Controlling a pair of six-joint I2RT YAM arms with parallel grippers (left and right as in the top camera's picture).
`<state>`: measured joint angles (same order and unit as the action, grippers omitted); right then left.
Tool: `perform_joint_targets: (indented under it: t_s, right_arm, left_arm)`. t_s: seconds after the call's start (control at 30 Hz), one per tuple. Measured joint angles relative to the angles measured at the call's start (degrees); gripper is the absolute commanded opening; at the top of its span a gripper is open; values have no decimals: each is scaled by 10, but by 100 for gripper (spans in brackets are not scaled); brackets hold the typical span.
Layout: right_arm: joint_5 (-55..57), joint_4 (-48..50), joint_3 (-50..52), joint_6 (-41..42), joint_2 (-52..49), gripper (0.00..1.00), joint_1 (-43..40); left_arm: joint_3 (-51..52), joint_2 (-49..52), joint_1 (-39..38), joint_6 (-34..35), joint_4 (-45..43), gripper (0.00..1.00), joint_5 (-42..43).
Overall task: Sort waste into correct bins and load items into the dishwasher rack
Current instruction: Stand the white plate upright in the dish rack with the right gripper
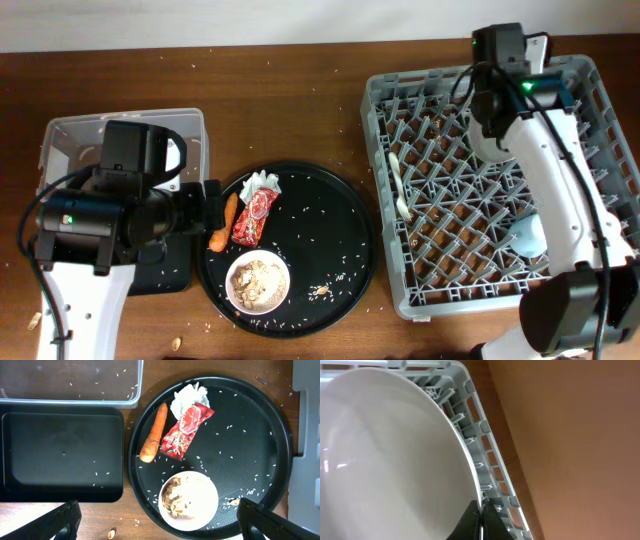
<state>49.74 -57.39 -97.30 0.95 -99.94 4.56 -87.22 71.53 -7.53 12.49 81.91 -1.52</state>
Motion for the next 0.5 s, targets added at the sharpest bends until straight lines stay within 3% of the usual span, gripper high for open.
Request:
perform_joint_targets:
  t_s: [0.2,0.37,0.4,0.43,0.5]
  right_arm:
    - [-24,14,0,-14,-12,4,-2]
    - [-44,75,1,-117,-31,4,-2]
    - [-51,80,1,-149,-32,12,-2]
    - [-56,80,1,-154,-33,47,-2]
    - [-63,76,1,-164,-33,62,2]
  left_arm:
    - [0,0,0,0,0,99,0]
    - [0,0,0,0,0,99,0]
    - [0,0,0,0,0,99,0]
    - [0,0,0,0,0,99,0]
    - [0,0,0,0,0,99,0]
